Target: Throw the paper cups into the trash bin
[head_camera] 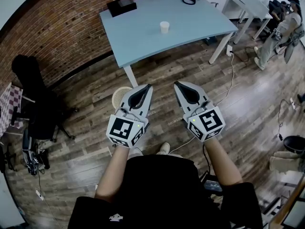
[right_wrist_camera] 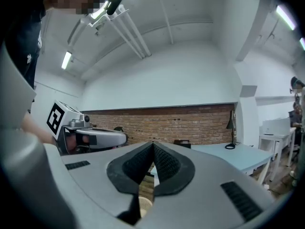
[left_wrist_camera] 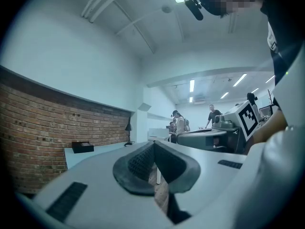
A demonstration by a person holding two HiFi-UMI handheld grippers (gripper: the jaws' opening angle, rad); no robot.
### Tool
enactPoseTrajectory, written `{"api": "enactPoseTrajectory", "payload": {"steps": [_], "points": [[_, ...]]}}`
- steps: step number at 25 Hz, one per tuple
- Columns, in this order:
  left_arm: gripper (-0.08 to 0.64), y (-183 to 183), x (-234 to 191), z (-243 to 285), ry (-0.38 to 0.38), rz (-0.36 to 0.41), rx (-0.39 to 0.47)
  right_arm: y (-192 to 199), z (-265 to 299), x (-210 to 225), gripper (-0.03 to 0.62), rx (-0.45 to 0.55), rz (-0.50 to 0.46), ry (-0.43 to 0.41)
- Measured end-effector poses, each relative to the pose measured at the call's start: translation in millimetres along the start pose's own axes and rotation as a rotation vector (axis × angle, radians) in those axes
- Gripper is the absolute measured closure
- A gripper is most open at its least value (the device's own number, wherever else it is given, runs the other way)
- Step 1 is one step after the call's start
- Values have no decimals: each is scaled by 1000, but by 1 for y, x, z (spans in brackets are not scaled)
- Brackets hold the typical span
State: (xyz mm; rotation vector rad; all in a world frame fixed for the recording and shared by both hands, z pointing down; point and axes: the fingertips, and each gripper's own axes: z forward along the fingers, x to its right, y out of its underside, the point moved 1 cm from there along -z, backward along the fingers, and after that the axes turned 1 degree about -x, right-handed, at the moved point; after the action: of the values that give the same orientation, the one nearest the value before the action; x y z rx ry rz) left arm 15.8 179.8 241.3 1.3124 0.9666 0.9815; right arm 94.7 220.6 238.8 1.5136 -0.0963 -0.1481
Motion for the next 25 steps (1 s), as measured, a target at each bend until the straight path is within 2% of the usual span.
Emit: {"api": "enactPoseTrajectory", "payload": {"steps": [15, 25], "points": [[560, 10, 0, 14, -66, -10, -29, 11, 5, 28, 589, -17, 17, -48], [560, 11, -24, 44, -76, -17, -28, 10, 33, 54, 589, -18, 20, -58]]}}
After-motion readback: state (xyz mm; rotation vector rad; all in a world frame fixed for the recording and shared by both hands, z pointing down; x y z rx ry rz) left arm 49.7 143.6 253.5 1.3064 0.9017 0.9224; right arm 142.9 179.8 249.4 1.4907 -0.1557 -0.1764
